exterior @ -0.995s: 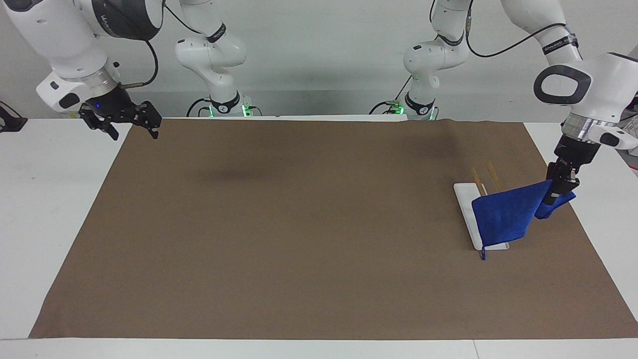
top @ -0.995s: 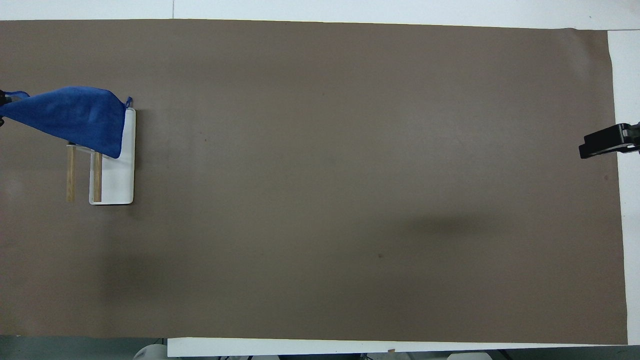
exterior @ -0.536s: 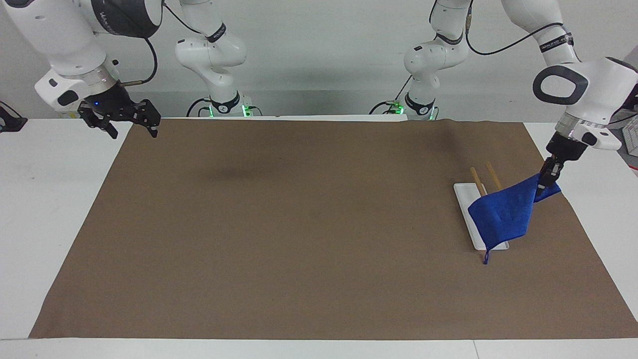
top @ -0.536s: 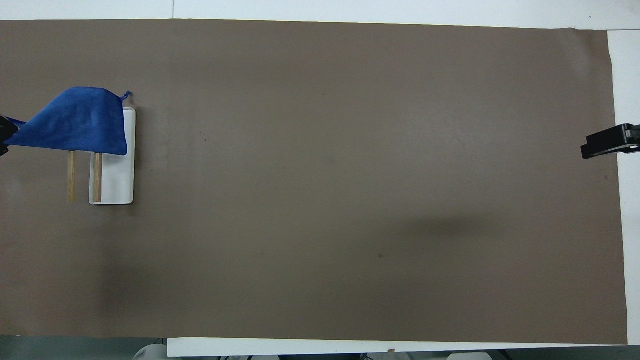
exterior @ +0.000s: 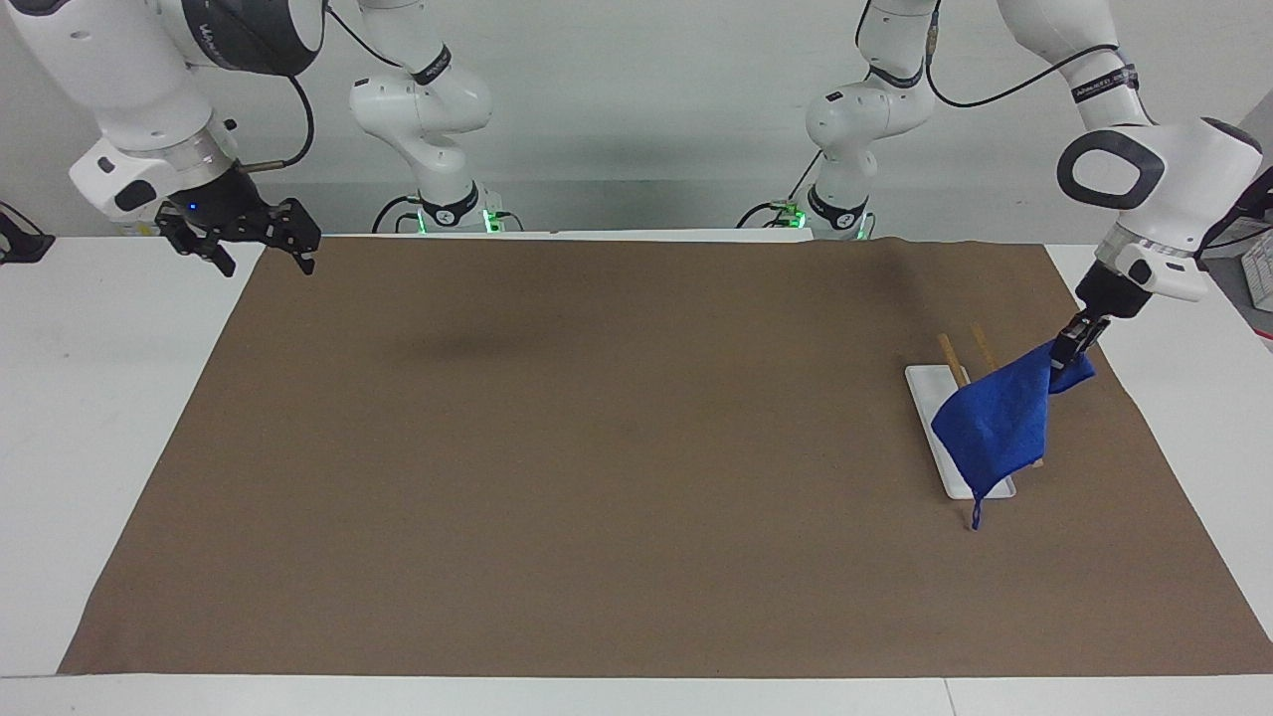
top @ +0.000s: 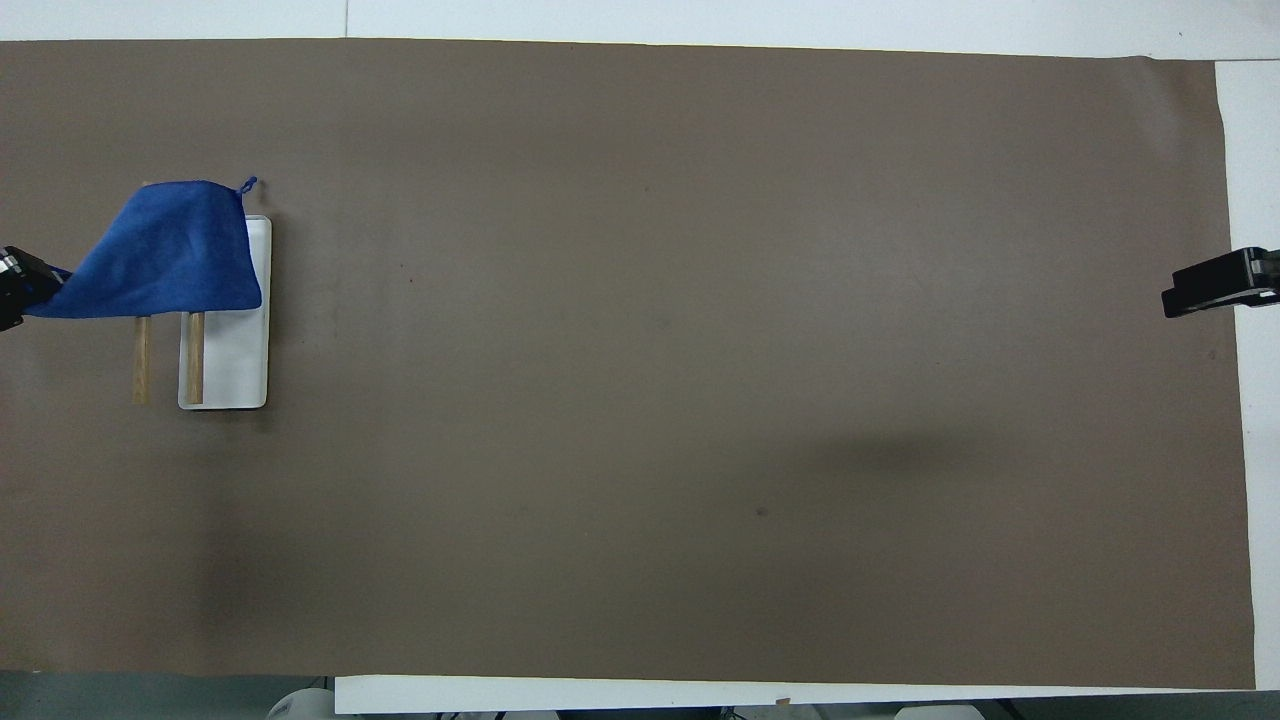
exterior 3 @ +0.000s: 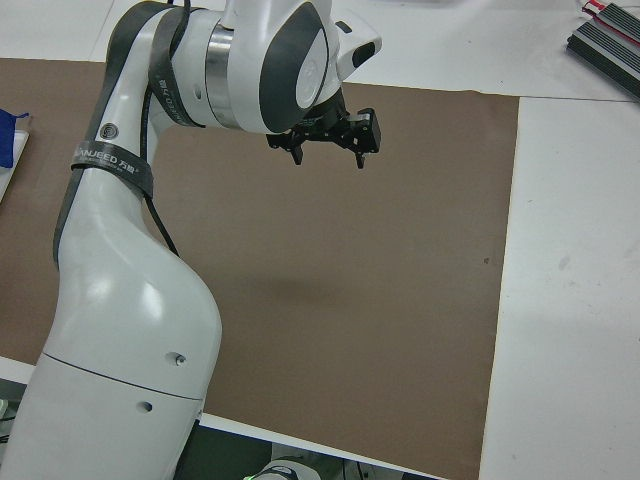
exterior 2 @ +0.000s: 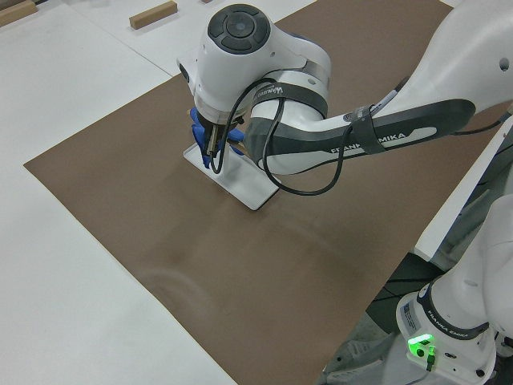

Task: Right arm passes towel to left arm to hang
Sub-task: 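Release the towel and retract the left gripper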

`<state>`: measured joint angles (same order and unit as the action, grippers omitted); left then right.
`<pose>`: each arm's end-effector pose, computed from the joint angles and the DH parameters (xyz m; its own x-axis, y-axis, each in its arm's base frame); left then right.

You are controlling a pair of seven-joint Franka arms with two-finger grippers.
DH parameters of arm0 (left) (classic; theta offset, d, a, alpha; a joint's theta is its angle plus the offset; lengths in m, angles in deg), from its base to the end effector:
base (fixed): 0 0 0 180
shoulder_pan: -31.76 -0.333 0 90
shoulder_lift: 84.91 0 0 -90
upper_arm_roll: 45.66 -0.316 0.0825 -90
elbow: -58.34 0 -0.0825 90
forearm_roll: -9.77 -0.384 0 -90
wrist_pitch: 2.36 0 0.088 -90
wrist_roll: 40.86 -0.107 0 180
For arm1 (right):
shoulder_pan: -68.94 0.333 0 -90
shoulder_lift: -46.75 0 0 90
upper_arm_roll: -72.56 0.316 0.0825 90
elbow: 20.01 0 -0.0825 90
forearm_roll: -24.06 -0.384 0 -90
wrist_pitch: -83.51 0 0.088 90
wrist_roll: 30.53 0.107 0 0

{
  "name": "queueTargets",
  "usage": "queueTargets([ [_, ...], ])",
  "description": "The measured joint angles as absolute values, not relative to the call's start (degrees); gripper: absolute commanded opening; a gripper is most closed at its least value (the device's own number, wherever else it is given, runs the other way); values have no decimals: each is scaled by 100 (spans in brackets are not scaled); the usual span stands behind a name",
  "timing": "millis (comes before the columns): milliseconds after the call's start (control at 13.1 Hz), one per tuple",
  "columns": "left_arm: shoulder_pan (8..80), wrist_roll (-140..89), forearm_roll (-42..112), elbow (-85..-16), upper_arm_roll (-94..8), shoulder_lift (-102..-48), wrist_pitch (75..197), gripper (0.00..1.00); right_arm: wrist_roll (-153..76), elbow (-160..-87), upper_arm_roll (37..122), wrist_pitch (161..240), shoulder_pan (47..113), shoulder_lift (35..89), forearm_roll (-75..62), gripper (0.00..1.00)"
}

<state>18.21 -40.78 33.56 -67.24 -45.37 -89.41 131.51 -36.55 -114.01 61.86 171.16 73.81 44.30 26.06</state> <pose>0.5263 0.1173 0.4432 0.8549 0.4899 0.1706 0.4138 -0.8423 0.3454 0.5324 -0.0604 0.6112 0.9975 0.0028 -0.0712 0.0042 -0.9998 0.0196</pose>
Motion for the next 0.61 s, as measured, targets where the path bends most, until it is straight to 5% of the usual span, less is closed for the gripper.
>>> queueTargets([
  [383,1731,-4148,2510,-6415,-4537,-8957,13003,100,-3525,-11420,6190,17116,7381,4429,2605,99],
  [612,1729,-4150,2106,-5516,-4525,-8954,11623,100,-3523,-11422,6192,17116,7382,4428,2604,99],
])
